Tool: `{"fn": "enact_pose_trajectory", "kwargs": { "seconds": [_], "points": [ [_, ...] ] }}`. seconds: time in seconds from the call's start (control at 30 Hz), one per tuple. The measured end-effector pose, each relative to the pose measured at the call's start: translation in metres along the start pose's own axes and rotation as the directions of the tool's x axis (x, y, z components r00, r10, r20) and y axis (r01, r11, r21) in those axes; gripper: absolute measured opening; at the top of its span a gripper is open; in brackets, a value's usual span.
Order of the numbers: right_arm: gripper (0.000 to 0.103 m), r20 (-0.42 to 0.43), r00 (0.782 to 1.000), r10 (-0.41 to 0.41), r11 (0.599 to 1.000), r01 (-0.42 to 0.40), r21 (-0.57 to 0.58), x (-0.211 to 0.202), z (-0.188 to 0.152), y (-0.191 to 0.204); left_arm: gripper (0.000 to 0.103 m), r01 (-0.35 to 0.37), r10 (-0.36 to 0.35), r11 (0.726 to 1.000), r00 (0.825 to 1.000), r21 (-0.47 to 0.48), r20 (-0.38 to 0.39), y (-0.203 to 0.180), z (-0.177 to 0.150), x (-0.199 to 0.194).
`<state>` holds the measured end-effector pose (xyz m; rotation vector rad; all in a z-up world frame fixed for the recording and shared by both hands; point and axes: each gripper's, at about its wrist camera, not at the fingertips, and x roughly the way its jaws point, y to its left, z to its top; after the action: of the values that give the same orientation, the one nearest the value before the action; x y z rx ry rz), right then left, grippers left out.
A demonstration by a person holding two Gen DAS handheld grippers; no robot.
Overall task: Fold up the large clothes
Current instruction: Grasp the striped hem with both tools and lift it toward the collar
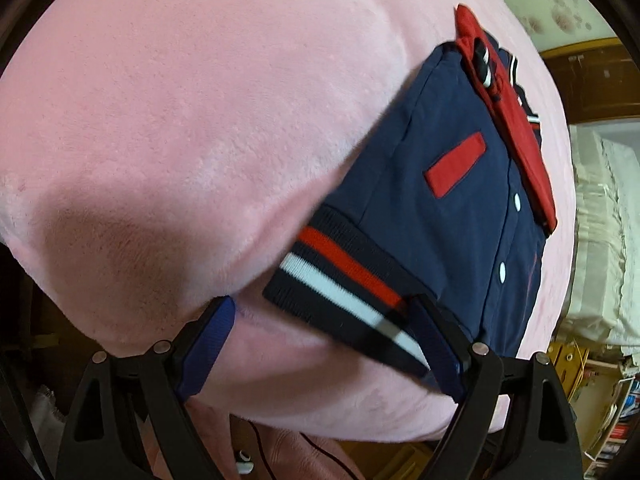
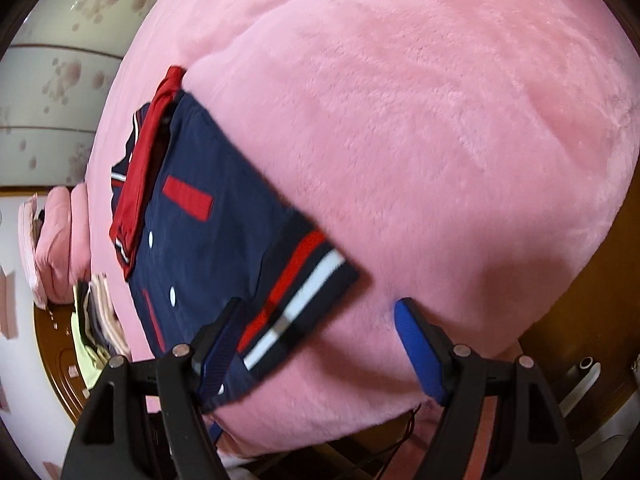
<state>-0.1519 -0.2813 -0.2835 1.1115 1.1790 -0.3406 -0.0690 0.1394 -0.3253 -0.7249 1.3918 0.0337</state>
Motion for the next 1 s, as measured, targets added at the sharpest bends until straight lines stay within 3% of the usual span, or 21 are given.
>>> {"fn": "enact_pose_trajectory", "kwargs": {
  "seconds": [0.07, 0.13, 0.2, 0.27, 0.3, 0.37, 0.43, 0.57, 0.67, 0.73, 0.83, 1.0],
  "points": [
    [0.06, 0.014, 1.0, -0.007, 1.0, 0.007, -0.001, 0.0, 0.003, 0.0, 0.083, -0.003, 0.003, 1.0, 1.0, 0.012, 0.015, -0.001, 0.0, -0.002],
    [0.045, 0.017, 1.0, 0.001, 1.0, -0.001, -0.01, 0.001, 0.004, 0.002, 0.067, -0.015, 0.014, 0.999, 1.0, 0.036, 0.028, -0.005, 0.001, -0.007],
    [0.038, 0.009, 1.0, 0.019, 0.999, -0.019, -0.026, 0.002, 0.007, 0.004, 0.056, -0.012, 0.01, 0.998, 0.999, 0.057, 0.037, -0.012, 0.005, -0.009],
    [0.02, 0.0, 0.999, 0.05, 0.998, -0.05, -0.034, 0.001, 0.007, 0.005, 0.045, -0.003, 0.001, 0.999, 0.999, 0.054, 0.04, -0.018, 0.01, -0.012],
    [0.017, -0.004, 0.998, 0.065, 0.997, -0.065, -0.029, 0.002, 0.007, 0.005, 0.031, 0.005, -0.007, 0.999, 0.999, 0.05, 0.045, -0.019, 0.011, -0.013],
    [0.009, -0.012, 0.992, 0.122, 0.993, -0.122, 0.002, 0.001, 0.007, 0.006, 0.022, -0.007, 0.004, 0.999, 0.998, 0.047, 0.056, -0.021, 0.013, -0.017],
    [0.008, -0.018, 0.989, 0.148, 0.989, -0.148, 0.003, -0.001, 0.005, 0.012, 0.014, -0.014, 0.011, 0.999, 0.997, 0.036, 0.073, -0.024, 0.014, -0.021],
    [0.008, -0.024, 0.979, 0.205, 0.978, -0.205, -0.045, -0.008, 0.004, 0.033, 0.01, 0.019, -0.022, 1.0, 0.994, 0.025, 0.111, -0.031, 0.018, -0.039],
    [0.008, -0.034, 0.966, 0.258, 0.965, -0.259, -0.049, -0.014, 0.007, 0.049, 0.008, -0.048, 0.043, 0.998, 0.989, 0.03, 0.144, -0.048, 0.024, -0.053],
    [0.008, -0.029, 0.96, 0.279, 0.957, -0.28, -0.081, -0.019, 0.009, 0.063, 0.006, -0.053, 0.044, 0.997, 0.983, 0.047, 0.176, -0.059, 0.03, -0.064],
    [0.008, -0.001, 0.945, 0.327, 0.938, -0.325, -0.119, -0.029, 0.015, 0.086, 0.005, -0.041, 0.016, 0.994, 0.971, 0.104, 0.237, -0.083, 0.043, -0.085],
    [0.008, 0.082, 0.919, 0.385, 0.916, -0.369, -0.159, -0.047, 0.029, 0.117, 0.004, -0.032, -0.006, 0.989, 0.968, 0.144, 0.252, -0.112, 0.073, -0.095]
  ]
}}
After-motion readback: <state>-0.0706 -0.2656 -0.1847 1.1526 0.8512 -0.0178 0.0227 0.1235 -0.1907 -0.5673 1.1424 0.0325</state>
